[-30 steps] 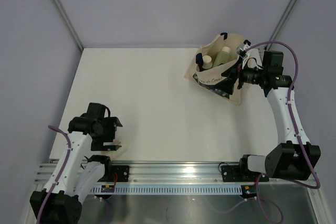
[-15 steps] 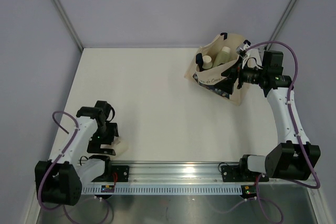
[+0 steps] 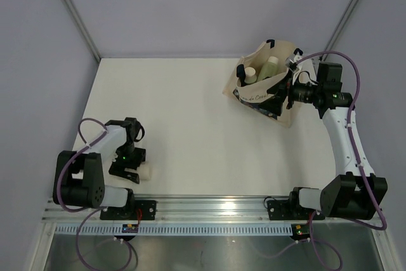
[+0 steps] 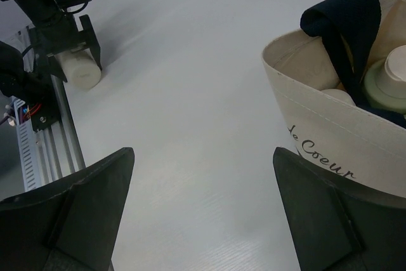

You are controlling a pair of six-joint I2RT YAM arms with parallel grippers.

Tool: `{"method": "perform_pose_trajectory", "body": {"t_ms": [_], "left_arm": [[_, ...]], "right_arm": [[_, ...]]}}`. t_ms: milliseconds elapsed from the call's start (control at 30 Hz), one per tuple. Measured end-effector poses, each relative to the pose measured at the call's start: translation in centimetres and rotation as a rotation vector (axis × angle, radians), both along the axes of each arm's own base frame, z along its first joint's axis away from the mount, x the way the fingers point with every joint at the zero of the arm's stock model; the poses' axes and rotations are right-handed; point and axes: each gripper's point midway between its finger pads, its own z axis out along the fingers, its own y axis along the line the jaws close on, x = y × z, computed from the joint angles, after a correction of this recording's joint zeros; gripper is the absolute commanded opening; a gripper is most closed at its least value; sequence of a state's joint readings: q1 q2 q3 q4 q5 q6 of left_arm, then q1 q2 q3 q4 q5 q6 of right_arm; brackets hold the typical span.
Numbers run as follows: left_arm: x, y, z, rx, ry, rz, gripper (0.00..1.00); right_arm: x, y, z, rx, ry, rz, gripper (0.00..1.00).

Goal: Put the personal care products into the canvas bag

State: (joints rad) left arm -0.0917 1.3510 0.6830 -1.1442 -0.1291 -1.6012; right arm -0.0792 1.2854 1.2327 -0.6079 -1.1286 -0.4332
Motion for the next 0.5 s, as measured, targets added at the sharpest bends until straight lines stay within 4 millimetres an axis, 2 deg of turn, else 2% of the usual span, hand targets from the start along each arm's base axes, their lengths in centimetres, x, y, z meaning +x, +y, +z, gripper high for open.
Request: {"method": "perform_pose_trajectory", "body": {"t_ms": [67,100,200,333,433,500], "left_arm": [[1.1,0.0,0.0,-0.004,-0.017,-0.056,0.58],[1.7,0.0,0.0,-0.006,-0.031,-0.089,0.37],[5.1,-0.5,0.1,-0.032,-0.111,-0.240,0.00],[10.1,-1.5,0.1,-0.071,-0.235,-0.513,0.00],[12.9,-3.3,0.2,-0.154,-0.382,-0.751,0.00],[13.9,-4.8,0.5,-0.215,-0.481,-0.875,0.00]], "right_arm": [[-0.2,0.0,-0.1,0.000,0.002,0.001,0.99],[-0.2,0.0,-0.2,-0.001,0.003,0.001,1.00],[-0.3,0.0,-0.2,-0.001,0.006,0.002,0.99],[-0.4,0.0,-0.3,-0.002,0.009,0.001,1.00],[-0.5,0.0,-0.5,-0.008,0.016,-0.001,1.00],[-0.6,-0.1,-0.6,-0.015,0.019,-0.004,1.00]]}}
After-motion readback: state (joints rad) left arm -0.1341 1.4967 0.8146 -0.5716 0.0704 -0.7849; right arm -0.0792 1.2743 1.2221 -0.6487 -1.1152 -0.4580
